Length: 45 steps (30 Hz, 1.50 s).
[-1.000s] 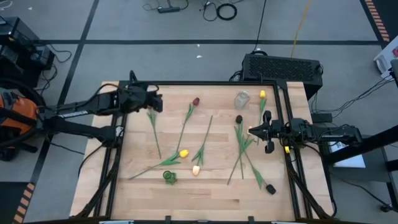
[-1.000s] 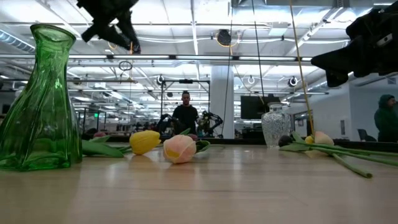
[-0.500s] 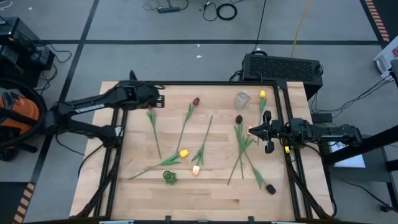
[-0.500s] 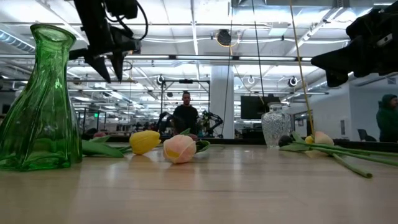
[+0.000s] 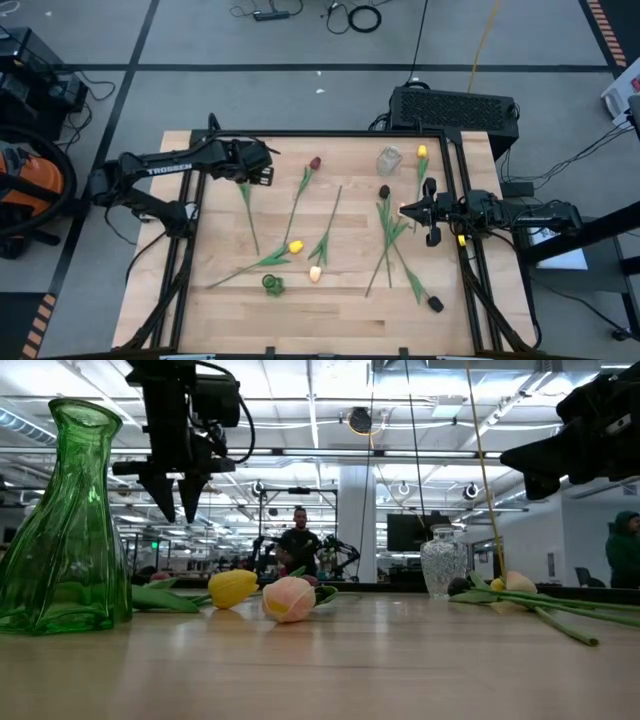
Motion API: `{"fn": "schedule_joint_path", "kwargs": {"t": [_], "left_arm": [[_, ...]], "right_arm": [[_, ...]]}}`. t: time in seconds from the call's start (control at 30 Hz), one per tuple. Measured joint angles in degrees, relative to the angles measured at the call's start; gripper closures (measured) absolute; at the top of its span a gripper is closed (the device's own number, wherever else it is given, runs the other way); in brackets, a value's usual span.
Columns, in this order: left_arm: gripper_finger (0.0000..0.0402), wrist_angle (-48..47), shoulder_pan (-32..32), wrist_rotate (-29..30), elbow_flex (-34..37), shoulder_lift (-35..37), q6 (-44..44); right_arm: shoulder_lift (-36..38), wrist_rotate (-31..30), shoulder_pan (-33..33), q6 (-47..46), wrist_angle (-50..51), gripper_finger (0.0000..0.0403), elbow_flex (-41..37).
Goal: Sort flowers into vase by color
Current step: Put the left dark red flower into the green vase
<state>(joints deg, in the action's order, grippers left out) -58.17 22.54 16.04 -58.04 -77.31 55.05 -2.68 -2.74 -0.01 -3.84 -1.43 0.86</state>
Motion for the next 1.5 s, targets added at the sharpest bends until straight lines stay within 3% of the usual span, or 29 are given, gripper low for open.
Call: {"fn": "schedule_joint_path", "kwargs": {"t": [0.4, 0.77, 1.07, 1.27, 1.5], "left_arm": [[0.0169, -1.1, -0.3, -1.4, 0.0, -0.4, 1.4], [0.0166, -3.4, 0.9, -2.1, 1.0, -0.4, 5.4], [0.0166, 0.8, 8.3, -13.1, 8.3, -0.4, 7.7], [0.0166, 7.4, 11.7, -14.3, 11.1, -0.4, 7.5], [0.0166, 6.4, 14.0, -16.0, 13.7, -3.6, 7.6]], "right_arm": [[0.0, 0.0, 0.0, 0.0, 0.0, 0.0378, 0.0], [0.0, 0.0, 0.0, 0.0, 0.0, 0.0378, 0.0], [0.0, 0.0, 0.0, 0.0, 0.0, 0.0378, 0.0], [0.0, 0.0, 0.0, 0.0, 0.0, 0.0378, 0.0], [0.0, 0.0, 0.0, 0.0, 0.0, 0.0378, 0.0]]}}
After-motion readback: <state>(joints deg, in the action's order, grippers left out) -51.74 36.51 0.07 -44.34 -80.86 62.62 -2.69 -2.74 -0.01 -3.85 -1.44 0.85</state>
